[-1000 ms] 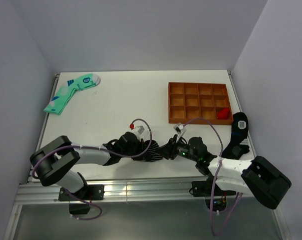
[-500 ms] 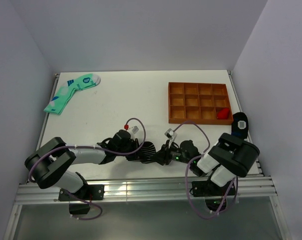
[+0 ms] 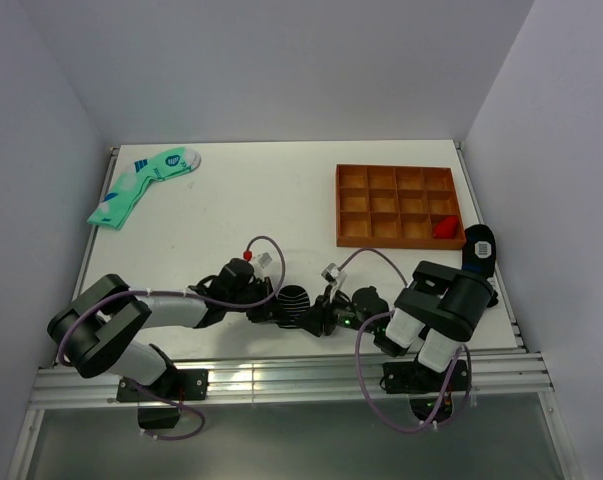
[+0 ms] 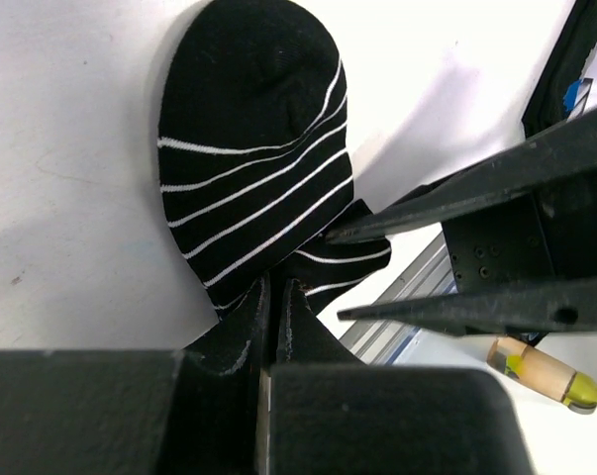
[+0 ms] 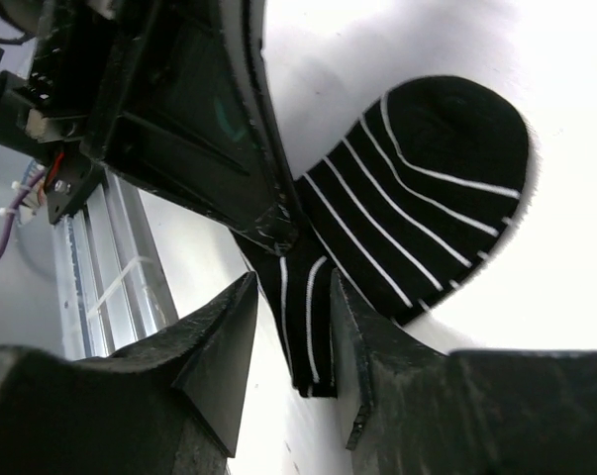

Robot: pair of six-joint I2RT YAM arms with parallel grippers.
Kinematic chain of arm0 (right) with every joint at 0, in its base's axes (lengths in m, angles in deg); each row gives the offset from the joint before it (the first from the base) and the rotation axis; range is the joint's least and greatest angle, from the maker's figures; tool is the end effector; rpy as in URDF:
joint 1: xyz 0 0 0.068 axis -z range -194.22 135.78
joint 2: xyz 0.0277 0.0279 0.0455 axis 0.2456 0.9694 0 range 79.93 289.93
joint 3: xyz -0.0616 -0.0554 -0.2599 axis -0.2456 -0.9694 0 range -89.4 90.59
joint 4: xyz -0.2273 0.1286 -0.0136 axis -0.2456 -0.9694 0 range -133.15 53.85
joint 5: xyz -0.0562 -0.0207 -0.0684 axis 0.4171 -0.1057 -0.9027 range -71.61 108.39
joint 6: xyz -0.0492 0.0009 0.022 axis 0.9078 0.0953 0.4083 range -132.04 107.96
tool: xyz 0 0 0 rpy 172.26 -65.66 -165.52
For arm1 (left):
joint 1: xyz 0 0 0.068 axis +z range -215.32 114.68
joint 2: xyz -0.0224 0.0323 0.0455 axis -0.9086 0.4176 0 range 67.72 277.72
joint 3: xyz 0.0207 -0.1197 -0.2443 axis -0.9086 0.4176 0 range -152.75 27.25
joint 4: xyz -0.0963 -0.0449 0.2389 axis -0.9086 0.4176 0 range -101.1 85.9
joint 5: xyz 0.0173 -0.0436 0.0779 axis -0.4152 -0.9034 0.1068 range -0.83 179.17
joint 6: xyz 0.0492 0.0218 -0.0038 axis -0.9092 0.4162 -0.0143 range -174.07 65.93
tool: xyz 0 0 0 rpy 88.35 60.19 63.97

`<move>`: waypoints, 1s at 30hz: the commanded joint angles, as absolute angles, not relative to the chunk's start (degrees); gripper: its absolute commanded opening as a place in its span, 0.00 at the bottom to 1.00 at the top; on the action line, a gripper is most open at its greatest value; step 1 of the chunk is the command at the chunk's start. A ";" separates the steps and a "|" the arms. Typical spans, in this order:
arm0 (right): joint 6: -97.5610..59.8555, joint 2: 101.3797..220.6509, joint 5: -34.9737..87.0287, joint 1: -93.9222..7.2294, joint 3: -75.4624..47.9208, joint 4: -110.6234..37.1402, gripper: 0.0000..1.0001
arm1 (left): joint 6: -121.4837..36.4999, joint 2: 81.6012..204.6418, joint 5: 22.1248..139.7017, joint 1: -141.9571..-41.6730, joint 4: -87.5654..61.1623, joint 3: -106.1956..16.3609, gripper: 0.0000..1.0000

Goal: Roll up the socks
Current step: Roll the sock at the center of the board.

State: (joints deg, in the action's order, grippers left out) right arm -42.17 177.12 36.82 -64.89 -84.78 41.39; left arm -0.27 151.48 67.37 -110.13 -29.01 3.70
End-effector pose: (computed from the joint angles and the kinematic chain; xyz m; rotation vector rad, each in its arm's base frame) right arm 0.1219 0.1665 0.1000 -0.6029 1.9280 1.2444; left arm 0.1639 -0.1817 0.1211 0.0172 2.6222 -1.2040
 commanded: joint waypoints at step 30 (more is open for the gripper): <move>-31.64 173.80 18.47 -76.18 -82.55 27.49 0.46 | 1.03 156.66 59.73 -103.46 -28.59 6.69 0.00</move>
State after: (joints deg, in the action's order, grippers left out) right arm -33.56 172.79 20.76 -75.54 -81.90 31.69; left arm 1.61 154.50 58.37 -104.56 -32.38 5.14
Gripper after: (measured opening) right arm 0.456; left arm 0.041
